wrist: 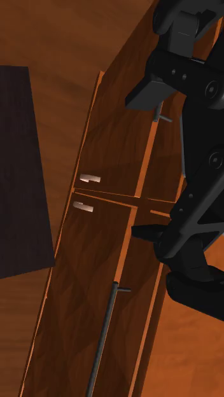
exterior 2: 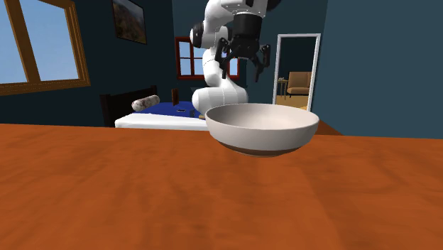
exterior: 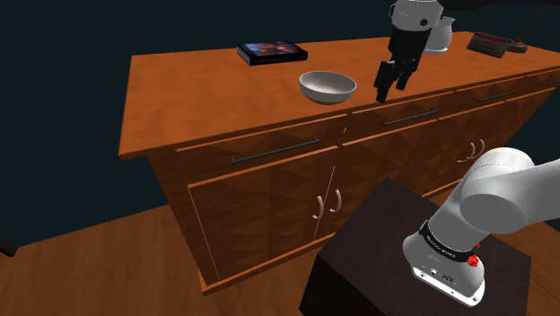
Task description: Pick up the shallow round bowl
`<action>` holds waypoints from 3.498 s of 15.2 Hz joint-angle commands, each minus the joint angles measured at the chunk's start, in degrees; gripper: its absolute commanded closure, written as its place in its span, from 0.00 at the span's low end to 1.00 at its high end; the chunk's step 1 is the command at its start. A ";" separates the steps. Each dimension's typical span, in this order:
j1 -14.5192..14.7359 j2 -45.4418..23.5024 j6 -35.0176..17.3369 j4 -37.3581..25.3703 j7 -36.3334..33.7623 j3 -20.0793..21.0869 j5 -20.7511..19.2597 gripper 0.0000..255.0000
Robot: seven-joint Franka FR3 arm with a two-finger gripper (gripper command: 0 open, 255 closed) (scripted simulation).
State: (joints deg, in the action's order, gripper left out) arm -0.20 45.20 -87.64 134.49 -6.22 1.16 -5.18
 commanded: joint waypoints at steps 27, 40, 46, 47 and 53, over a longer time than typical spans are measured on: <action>0.71 -44.42 -8.44 -32.59 -6.35 5.67 -3.86 0.00; 0.71 -44.42 -8.12 -32.91 -6.31 5.67 -3.85 1.00; 0.78 -44.79 -3.47 -37.98 -5.71 5.74 -3.84 1.00; 0.79 -44.90 -2.68 -38.88 -5.62 5.76 -3.85 1.00; 0.89 -45.88 2.17 -44.72 -5.05 5.86 -3.98 1.00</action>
State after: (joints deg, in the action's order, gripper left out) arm 0.67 -0.38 -86.38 90.98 -11.37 7.00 -9.11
